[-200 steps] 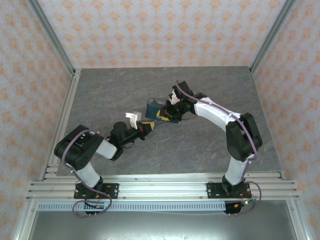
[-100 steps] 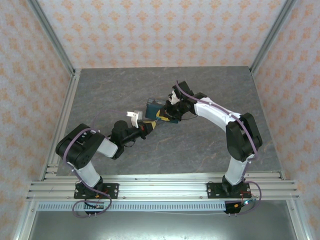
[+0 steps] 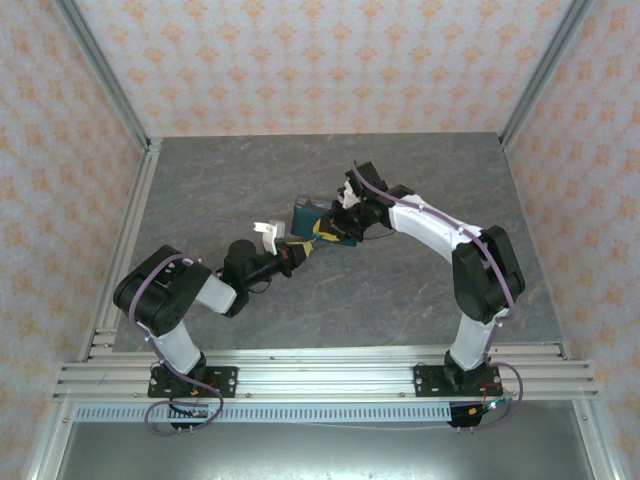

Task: Unlock a padlock with a key

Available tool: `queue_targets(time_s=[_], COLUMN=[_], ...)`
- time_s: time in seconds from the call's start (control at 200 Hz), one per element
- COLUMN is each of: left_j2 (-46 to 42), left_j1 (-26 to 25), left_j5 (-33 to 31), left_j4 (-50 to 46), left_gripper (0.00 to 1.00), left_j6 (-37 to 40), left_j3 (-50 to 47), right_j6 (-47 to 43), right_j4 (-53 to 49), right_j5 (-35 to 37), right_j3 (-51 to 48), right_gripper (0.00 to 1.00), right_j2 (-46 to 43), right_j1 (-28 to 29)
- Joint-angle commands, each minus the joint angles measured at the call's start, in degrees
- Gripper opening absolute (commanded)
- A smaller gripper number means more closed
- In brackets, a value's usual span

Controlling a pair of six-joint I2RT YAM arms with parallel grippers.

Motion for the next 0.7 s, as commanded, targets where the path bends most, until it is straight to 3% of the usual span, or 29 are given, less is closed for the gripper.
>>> queue_targets(time_s=[0.0, 0.315, 0.696], left_j2=[0.89, 1.43, 0.45], left_j1=[0.48, 0.29, -2.31], left_j5=[0.56, 0.39, -3.29], left_j4=[3.17, 3.07, -0.61], left_gripper=[0.0, 0.0, 0.0], left_j6=[-0.08, -2.01, 2.29], left_j3=[1.96, 2.91, 3.73], right_j6=[0.44, 1.6, 0.71], right_j4=[2.22, 4.02, 2.03], right_j5=[-1.75, -2.21, -0.74], right_j3=[-0.55, -1.84, -1.49], right_gripper=[0.0, 0.0, 0.0], right_j2=[-3.15, -3.16, -2.85], right_j1=[0.11, 0.11, 0.18])
